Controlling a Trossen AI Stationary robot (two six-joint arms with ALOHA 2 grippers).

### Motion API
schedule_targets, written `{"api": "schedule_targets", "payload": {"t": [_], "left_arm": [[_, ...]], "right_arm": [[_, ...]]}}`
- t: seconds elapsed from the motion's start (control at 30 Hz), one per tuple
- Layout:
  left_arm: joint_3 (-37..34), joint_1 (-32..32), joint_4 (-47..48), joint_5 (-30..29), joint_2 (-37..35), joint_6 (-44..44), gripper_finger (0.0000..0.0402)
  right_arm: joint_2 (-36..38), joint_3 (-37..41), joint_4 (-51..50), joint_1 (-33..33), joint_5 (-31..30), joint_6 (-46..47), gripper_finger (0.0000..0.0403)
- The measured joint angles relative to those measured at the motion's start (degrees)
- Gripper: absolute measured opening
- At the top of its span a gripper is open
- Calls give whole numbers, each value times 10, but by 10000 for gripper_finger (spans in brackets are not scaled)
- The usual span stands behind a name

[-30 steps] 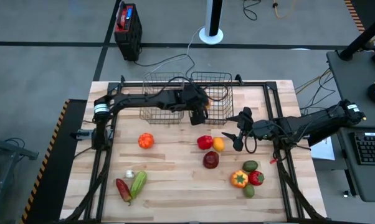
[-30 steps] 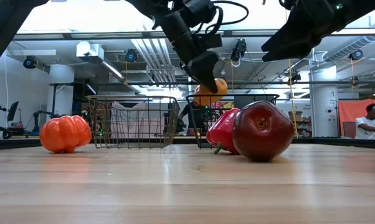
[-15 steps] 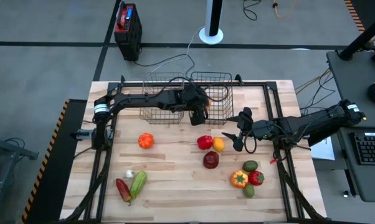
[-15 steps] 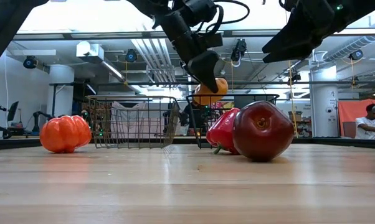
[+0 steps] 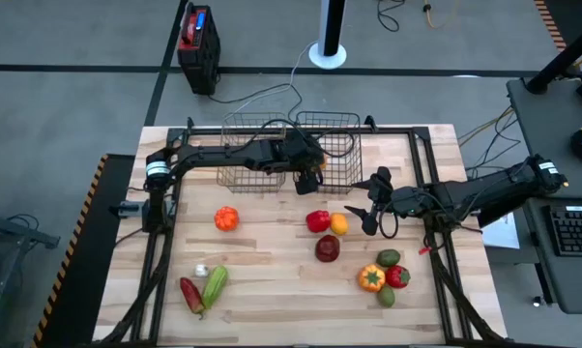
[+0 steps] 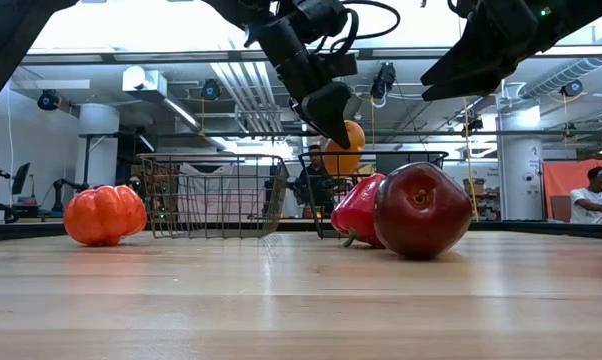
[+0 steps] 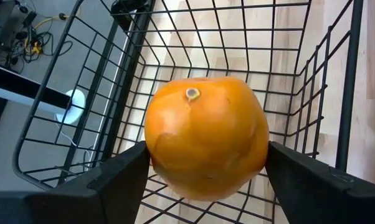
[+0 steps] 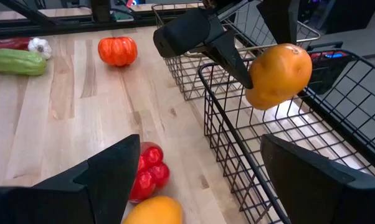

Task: Sort produce into baskets
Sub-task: Put the brown potato into the black wire basket

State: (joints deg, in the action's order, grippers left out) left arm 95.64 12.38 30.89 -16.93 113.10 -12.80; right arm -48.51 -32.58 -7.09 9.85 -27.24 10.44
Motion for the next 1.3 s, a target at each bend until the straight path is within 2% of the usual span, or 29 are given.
{"api": "schedule_targets", "payload": {"t": [0.8, 0.97, 1.3], "left_arm": [[-1, 0, -3, 16, 0, 31, 290], [-1, 0, -4, 45, 0, 35, 290], [-1, 0, 1, 45, 0, 18, 292]], "right_arm": [[0, 0, 0, 0, 2, -1, 325], [0, 0, 0, 0, 2, -1, 325], [0, 0, 0, 0, 2, -1, 325]]}}
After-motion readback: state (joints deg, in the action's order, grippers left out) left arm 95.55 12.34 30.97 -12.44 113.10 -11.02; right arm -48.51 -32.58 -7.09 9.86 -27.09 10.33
